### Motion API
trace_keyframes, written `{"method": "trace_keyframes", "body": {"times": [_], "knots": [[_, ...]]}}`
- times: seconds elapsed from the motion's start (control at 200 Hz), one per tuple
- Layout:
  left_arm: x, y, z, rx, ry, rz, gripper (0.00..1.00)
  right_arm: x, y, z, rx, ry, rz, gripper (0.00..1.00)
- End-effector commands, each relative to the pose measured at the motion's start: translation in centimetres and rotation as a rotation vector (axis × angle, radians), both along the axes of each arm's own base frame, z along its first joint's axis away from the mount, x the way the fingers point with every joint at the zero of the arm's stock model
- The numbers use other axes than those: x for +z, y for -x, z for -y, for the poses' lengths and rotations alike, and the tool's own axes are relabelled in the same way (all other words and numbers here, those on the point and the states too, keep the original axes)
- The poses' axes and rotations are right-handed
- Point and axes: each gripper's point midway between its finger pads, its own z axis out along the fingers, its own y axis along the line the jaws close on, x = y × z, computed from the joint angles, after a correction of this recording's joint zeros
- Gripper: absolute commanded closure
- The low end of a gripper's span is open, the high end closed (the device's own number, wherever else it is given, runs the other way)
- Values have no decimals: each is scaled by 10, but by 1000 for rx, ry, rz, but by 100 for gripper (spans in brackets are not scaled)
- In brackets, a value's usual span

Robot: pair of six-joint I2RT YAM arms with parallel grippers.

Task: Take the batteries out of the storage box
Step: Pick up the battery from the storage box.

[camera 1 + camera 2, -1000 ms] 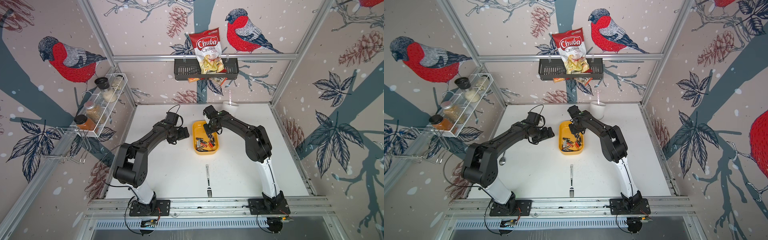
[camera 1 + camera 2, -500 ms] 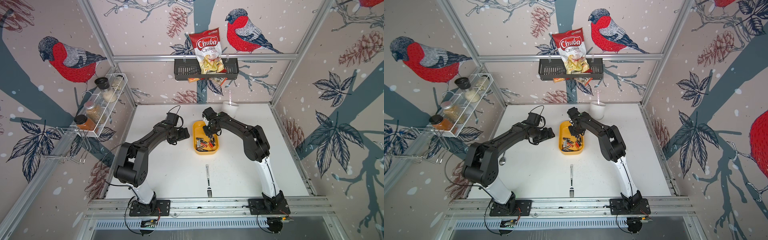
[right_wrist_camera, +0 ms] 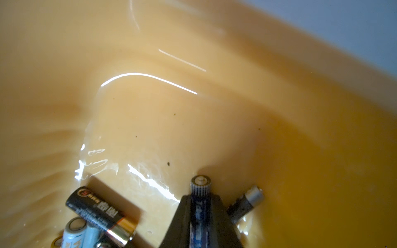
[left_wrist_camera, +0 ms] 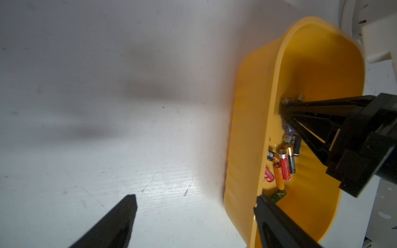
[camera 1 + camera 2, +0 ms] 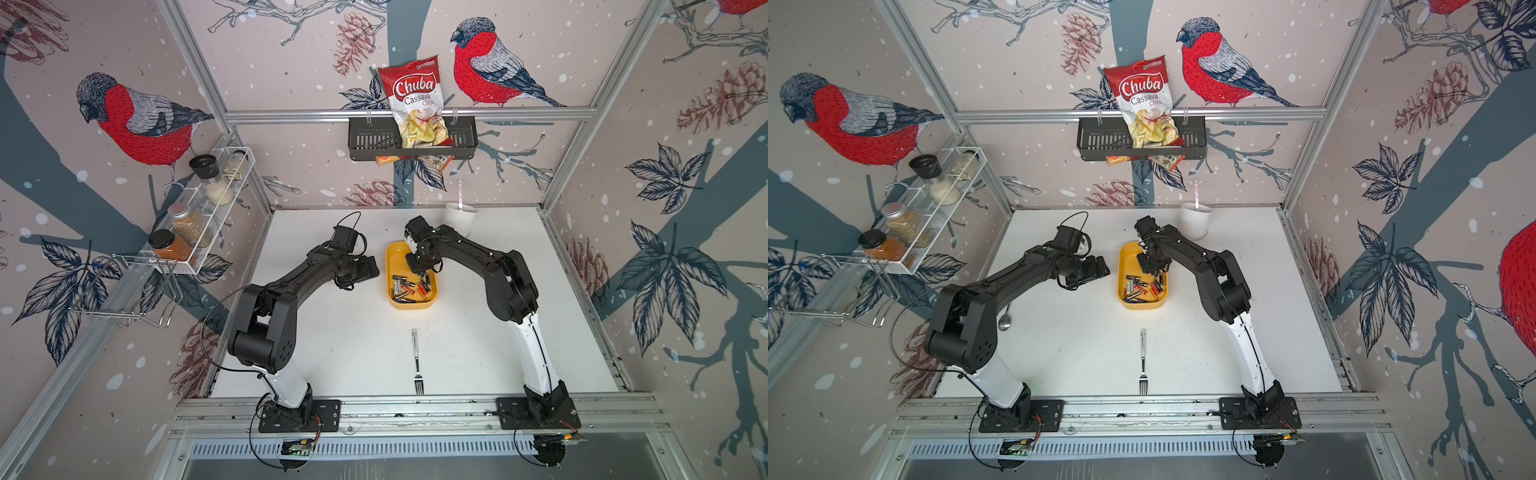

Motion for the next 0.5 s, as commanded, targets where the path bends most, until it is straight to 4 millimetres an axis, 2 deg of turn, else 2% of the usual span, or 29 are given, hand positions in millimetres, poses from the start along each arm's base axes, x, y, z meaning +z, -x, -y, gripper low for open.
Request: {"method": "trace_keyframes", "body": {"times": [0.0, 0.21, 0.495], "knots": [[5, -1, -4, 14, -9, 9, 11, 0, 1, -1, 11, 0, 0, 82], [12, -3, -8, 22, -32, 28, 11, 11, -1, -3, 7, -19, 13, 84], [25, -10, -6, 15, -37, 53, 11, 43, -9, -5, -9, -63, 45, 85]]}}
